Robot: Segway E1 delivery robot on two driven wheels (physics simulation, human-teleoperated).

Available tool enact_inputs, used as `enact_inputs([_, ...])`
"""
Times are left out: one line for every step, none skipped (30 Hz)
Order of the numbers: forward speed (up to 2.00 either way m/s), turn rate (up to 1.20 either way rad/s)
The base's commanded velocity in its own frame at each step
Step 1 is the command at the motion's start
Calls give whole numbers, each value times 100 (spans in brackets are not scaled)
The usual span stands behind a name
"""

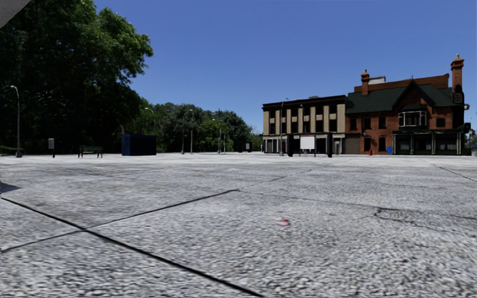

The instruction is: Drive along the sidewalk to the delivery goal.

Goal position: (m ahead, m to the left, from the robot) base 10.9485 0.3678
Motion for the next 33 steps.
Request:
enact_inputs([200, 0])
enact_inputs([200, 0])
enact_inputs([200, 0])
enact_inputs([200, 0])
enact_inputs([200, 0])
enact_inputs([200, 0])
enact_inputs([200, 0])
enact_inputs([200, 0])
enact_inputs([200, 0])
enact_inputs([200, 0])
enact_inputs([200, 0])
enact_inputs([200, 0])
enact_inputs([200, 0])
enact_inputs([200, 0])
enact_inputs([200, 0])
enact_inputs([200, 0])
enact_inputs([200, 0])
enact_inputs([200, 0])
enact_inputs([200, 0])
enact_inputs([200, 0])
enact_inputs([200, 0])
enact_inputs([200, 0])
enact_inputs([200, 0])
enact_inputs([200, 0])
enact_inputs([200, 0])
enact_inputs([200, 0])
enact_inputs([200, 0])
enact_inputs([200, 0])
enact_inputs([200, 0])
enact_inputs([200, 0])
enact_inputs([200, 0])
enact_inputs([200, 0])
enact_inputs([200, 0])
